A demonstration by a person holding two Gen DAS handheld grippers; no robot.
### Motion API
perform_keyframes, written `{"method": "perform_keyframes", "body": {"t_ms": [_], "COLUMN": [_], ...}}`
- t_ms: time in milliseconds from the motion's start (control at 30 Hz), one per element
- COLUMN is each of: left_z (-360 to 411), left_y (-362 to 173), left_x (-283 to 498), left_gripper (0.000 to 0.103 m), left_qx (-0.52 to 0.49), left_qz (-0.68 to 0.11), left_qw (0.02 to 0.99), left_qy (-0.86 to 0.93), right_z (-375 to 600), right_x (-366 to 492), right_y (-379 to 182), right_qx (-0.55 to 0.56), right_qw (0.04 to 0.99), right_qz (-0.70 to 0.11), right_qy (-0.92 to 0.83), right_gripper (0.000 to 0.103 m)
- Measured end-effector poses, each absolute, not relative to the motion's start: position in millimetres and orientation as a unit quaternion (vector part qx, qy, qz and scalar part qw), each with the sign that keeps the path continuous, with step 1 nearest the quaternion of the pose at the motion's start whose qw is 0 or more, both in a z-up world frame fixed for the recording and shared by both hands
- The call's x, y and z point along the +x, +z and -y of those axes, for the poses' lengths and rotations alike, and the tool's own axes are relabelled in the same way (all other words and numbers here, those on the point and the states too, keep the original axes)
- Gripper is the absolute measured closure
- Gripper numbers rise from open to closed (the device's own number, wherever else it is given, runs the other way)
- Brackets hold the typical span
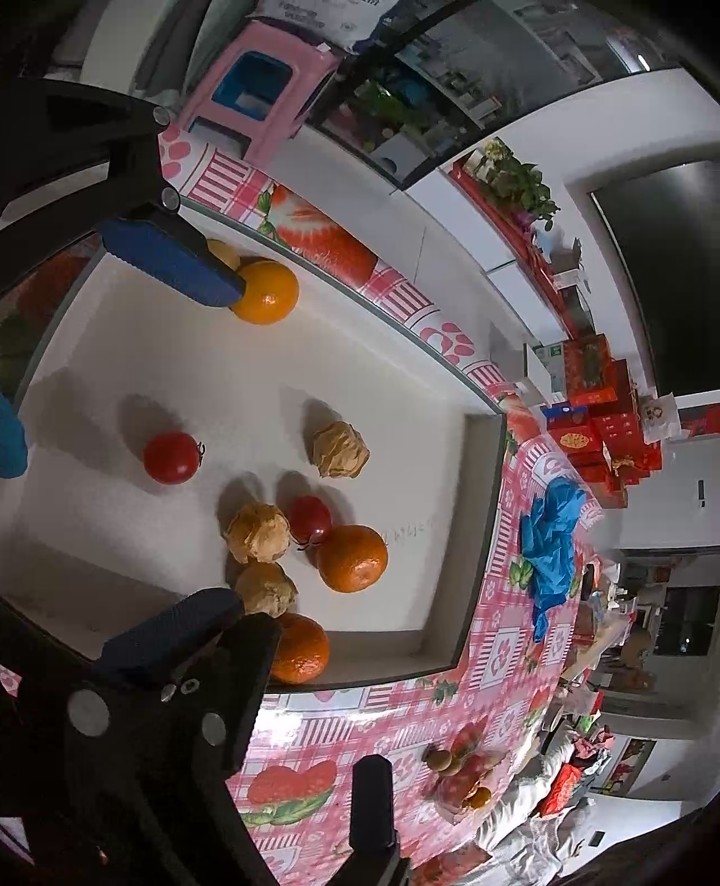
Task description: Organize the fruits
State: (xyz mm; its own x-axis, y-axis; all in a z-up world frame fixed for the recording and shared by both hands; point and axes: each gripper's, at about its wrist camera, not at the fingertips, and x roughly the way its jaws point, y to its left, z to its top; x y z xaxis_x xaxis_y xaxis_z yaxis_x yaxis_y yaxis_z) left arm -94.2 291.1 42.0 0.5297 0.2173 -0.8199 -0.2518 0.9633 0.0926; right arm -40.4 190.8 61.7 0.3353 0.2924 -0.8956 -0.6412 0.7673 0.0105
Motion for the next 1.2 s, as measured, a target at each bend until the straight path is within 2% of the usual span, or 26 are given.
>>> {"method": "perform_keyframes", "body": {"t_ms": [1200], "left_z": [-285.3], "left_y": [42.6], "left_x": [-97.6], "left_gripper": [0.001], "left_qx": [-0.007], "left_qz": [-0.466], "left_qw": [0.874], "left_qy": [0.140], "right_z": [-186.4], "right_x": [-46.0], "right_y": [68.1], "right_qx": [-0.175], "right_qw": [0.800], "right_qz": [-0.489], "right_qy": [0.300], "right_gripper": [0.000]}}
